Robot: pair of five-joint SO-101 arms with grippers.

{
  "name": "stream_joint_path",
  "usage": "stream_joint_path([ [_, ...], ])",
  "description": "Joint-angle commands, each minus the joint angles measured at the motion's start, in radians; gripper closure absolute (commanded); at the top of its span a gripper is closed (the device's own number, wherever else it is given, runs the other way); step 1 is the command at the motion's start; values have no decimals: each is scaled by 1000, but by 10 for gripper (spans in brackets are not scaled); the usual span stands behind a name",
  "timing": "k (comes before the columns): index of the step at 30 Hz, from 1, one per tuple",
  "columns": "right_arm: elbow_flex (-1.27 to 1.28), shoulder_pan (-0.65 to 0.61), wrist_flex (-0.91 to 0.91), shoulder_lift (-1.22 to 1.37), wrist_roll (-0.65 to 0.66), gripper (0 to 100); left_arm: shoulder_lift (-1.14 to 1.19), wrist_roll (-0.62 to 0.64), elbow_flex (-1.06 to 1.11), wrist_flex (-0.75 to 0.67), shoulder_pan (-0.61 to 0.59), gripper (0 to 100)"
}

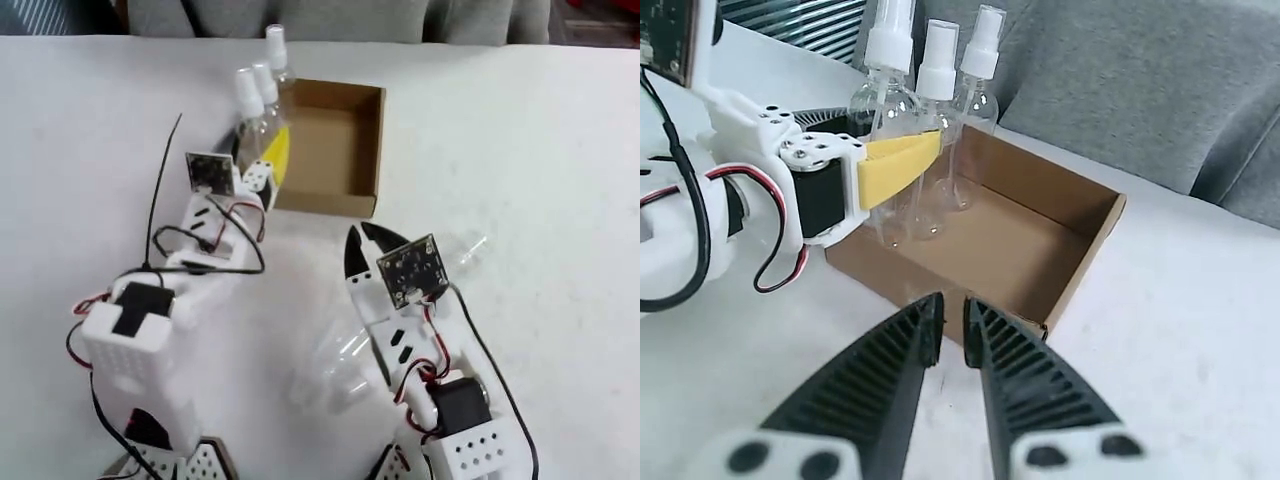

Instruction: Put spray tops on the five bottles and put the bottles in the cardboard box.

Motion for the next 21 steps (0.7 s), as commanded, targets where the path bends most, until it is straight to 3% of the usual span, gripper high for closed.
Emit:
stream_joint_path([
  [1, -9, -7, -16, -12, 5, 981, 35, 2, -77, -31, -5, 976],
  [16, 11, -8, -24, -13, 83, 981, 73, 2, -92, -2, 5, 967],
  [21, 11, -8, -24, -13, 84, 981, 67, 2, -92, 100, 5, 796],
])
